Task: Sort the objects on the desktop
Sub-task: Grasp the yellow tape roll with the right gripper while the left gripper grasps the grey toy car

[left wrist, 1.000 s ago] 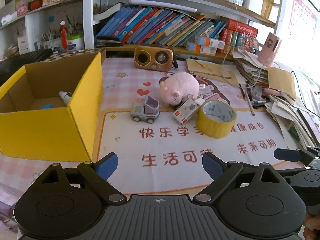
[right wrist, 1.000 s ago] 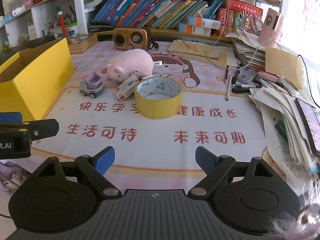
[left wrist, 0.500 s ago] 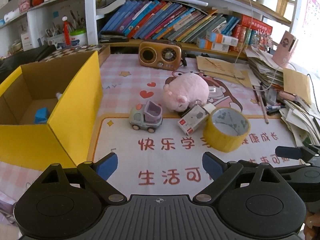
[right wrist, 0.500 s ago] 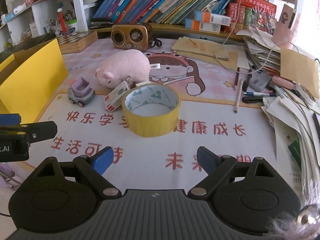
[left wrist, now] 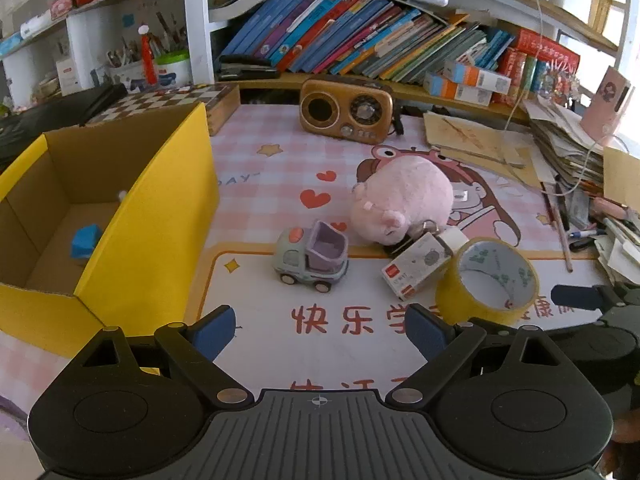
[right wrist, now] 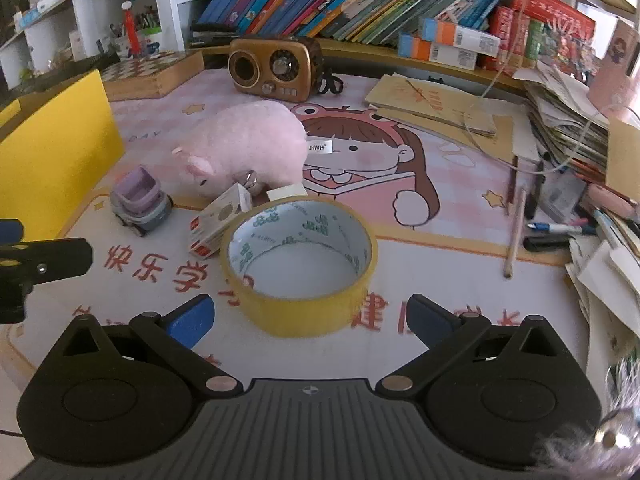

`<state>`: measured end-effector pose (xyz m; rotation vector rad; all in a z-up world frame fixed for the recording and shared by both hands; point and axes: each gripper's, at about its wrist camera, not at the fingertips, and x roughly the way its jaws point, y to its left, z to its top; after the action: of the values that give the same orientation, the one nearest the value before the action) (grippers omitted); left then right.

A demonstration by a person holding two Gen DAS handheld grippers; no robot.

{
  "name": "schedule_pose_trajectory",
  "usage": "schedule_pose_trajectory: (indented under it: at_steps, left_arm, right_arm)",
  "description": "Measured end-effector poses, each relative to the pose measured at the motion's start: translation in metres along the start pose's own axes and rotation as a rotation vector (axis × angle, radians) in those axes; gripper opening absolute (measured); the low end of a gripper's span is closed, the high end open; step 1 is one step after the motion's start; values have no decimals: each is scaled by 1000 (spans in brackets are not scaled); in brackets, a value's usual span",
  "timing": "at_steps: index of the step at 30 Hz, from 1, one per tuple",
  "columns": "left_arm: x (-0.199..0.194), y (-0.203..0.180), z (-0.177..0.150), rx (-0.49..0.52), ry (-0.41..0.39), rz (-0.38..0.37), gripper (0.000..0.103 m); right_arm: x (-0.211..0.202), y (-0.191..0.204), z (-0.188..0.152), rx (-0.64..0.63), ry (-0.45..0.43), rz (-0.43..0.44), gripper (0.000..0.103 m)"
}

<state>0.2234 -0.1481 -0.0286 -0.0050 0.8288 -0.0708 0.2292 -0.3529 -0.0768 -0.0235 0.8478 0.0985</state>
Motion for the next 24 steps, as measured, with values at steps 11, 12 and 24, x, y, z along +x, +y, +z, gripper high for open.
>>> schedule_pose_trajectory:
  at_steps: [11,12,24]
  left_arm:
    - [17,1,6,1,25,32,94]
    - [19,1,7,3,24,36,94]
    - [68,0,27,68,34,20,94]
  right_arm:
    - [32,-5,18,-21,8,56,101]
    - [33,-5,19,-20,5,65,98]
    - [22,-18,24,1,-28,97,90]
